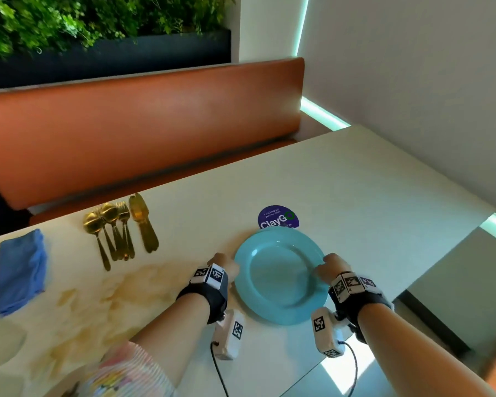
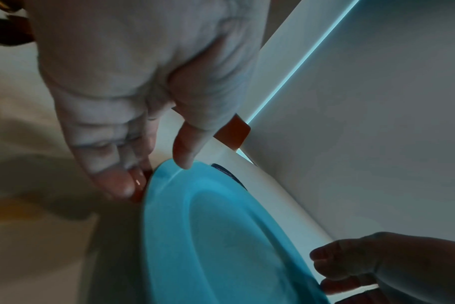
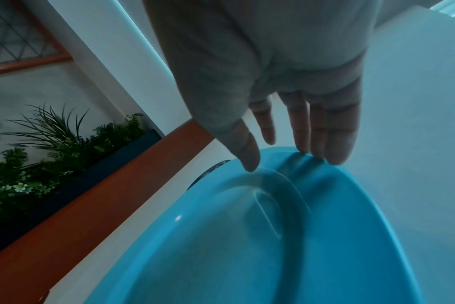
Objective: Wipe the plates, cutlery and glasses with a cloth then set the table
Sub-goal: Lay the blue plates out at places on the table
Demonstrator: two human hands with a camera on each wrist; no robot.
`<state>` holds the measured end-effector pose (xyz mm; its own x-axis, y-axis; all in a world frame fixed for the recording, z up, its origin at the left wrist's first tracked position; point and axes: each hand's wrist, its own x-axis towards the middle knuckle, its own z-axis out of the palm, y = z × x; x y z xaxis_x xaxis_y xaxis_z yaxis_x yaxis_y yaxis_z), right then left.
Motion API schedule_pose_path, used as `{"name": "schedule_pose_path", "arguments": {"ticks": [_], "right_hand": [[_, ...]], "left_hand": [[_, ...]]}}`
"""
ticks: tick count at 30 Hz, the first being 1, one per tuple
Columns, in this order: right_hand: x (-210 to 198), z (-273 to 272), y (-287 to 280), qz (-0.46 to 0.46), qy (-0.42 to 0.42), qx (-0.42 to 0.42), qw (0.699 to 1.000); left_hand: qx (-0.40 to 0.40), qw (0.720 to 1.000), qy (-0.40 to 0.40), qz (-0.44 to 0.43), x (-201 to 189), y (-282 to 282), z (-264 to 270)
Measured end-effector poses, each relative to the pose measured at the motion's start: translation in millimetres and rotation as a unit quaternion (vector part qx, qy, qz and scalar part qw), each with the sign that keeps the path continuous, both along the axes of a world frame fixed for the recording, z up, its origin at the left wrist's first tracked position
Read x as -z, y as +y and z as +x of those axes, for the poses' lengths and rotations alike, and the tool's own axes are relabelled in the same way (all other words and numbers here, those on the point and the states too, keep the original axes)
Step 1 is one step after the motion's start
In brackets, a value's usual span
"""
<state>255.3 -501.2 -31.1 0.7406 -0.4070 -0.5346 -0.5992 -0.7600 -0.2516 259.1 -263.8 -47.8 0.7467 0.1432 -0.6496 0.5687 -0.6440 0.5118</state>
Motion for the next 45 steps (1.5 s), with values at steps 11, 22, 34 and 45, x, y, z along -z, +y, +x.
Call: {"name": "schedule_pose_path", "arguments": {"ticks": [11, 22, 34, 45], "right_hand": [[23, 20, -32, 0.043, 0.018, 0.002, 0.999], [-16, 33, -63, 0.394, -0.147, 0.206, 0.884], [-17, 23, -97, 0.438, -0.204, 0.305, 0.821], [-18, -17, -93, 0.42, -0.224, 0.368, 0.799]], "left_hand": [[-0.063, 0.995, -0.035, -0.067, 1, -14, 28], [-0.213, 0.936, -0.112, -0.259, -15, -44, 41], [-0.017, 0.997, -0.003, 0.081, 33, -41, 22], [-0.166, 0.957, -0.033, -0.235, 16, -50, 16]]}}
